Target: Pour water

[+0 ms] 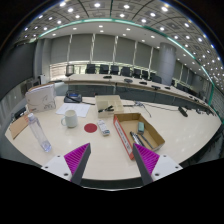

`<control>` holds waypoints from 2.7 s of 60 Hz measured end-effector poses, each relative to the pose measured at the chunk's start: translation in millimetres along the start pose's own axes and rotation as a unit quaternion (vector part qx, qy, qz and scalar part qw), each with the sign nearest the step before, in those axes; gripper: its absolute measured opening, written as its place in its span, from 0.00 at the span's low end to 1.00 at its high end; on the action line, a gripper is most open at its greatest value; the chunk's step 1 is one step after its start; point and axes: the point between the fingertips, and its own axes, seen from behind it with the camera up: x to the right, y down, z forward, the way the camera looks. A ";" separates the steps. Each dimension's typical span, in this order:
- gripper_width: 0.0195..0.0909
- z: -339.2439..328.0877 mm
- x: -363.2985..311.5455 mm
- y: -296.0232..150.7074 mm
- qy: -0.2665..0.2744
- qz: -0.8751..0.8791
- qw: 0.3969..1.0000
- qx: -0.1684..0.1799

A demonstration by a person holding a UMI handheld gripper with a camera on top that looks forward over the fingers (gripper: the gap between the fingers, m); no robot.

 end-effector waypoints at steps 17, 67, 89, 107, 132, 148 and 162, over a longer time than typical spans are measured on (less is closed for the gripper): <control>0.93 -1.3 -74.7 19.7 -0.016 -0.012 1.000 -0.011; 0.76 148.3 -372.9 28.6 -0.046 0.029 0.994 0.092; 0.21 151.5 -389.7 18.4 -0.054 -0.011 0.992 0.110; 0.21 133.7 -435.2 -81.6 -0.142 0.106 0.974 0.138; 0.21 200.4 -436.3 -230.1 -0.341 0.609 0.711 0.083; 0.21 263.6 -418.9 -226.1 -0.378 0.783 0.494 -0.001; 0.21 280.6 -414.8 -207.6 -0.370 0.814 0.447 -0.034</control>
